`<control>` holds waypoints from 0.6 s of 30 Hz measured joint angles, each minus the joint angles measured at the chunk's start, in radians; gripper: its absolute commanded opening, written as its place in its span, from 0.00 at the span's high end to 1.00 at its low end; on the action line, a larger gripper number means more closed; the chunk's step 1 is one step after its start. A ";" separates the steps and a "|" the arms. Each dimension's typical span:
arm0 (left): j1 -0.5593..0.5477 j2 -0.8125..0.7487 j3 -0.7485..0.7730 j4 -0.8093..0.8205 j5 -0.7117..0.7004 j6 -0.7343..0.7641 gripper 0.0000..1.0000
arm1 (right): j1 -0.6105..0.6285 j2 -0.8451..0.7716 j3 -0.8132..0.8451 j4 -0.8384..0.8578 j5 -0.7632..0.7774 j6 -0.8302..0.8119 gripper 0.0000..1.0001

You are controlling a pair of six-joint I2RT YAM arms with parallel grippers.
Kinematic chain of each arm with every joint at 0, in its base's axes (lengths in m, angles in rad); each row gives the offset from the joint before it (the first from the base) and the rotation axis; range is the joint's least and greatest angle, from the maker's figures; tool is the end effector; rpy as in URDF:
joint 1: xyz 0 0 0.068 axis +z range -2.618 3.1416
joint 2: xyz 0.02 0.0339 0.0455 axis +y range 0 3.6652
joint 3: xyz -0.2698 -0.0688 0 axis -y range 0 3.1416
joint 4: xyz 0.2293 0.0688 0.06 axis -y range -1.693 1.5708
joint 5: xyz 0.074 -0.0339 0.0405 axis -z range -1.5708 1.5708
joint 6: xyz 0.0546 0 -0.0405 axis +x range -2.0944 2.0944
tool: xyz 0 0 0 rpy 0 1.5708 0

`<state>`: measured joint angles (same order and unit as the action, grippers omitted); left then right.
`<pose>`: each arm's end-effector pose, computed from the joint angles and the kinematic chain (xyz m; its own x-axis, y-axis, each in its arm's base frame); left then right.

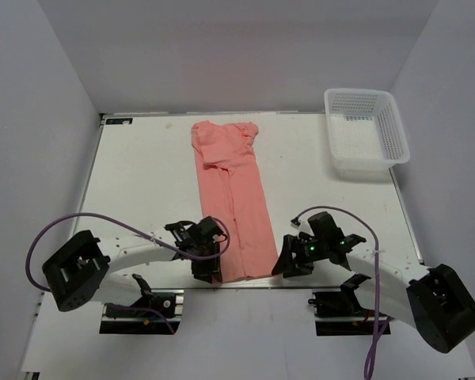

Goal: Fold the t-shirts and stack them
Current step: Grab the bottom of the folded rectangular tshirt with both arms

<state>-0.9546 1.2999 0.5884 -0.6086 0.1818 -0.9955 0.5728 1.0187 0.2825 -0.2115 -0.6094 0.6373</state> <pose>0.1031 -0.1627 0.1455 -0.9998 -0.0161 0.0120 -0.0189 0.9527 -0.3034 0.1159 0.1119 0.1373 -0.9800 -0.0514 -0.1924 -0.1767 0.6702 0.7208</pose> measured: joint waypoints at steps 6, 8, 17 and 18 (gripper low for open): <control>-0.005 0.029 -0.009 0.045 0.031 -0.002 0.73 | 0.035 0.025 -0.036 0.060 -0.003 0.014 0.62; -0.005 0.032 -0.009 0.056 0.036 -0.001 0.73 | 0.041 0.034 -0.036 0.075 0.011 0.015 0.62; -0.007 0.018 -0.008 0.051 0.011 0.000 0.73 | 0.058 0.104 0.018 0.080 0.042 0.029 0.47; -0.008 0.012 -0.009 0.048 0.005 0.000 0.73 | 0.058 0.102 0.018 0.081 0.046 0.029 0.51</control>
<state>-0.9623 1.3121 0.5793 -0.5606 0.1867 -0.9958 0.6308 1.1206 0.3000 -0.1307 -0.5632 0.6666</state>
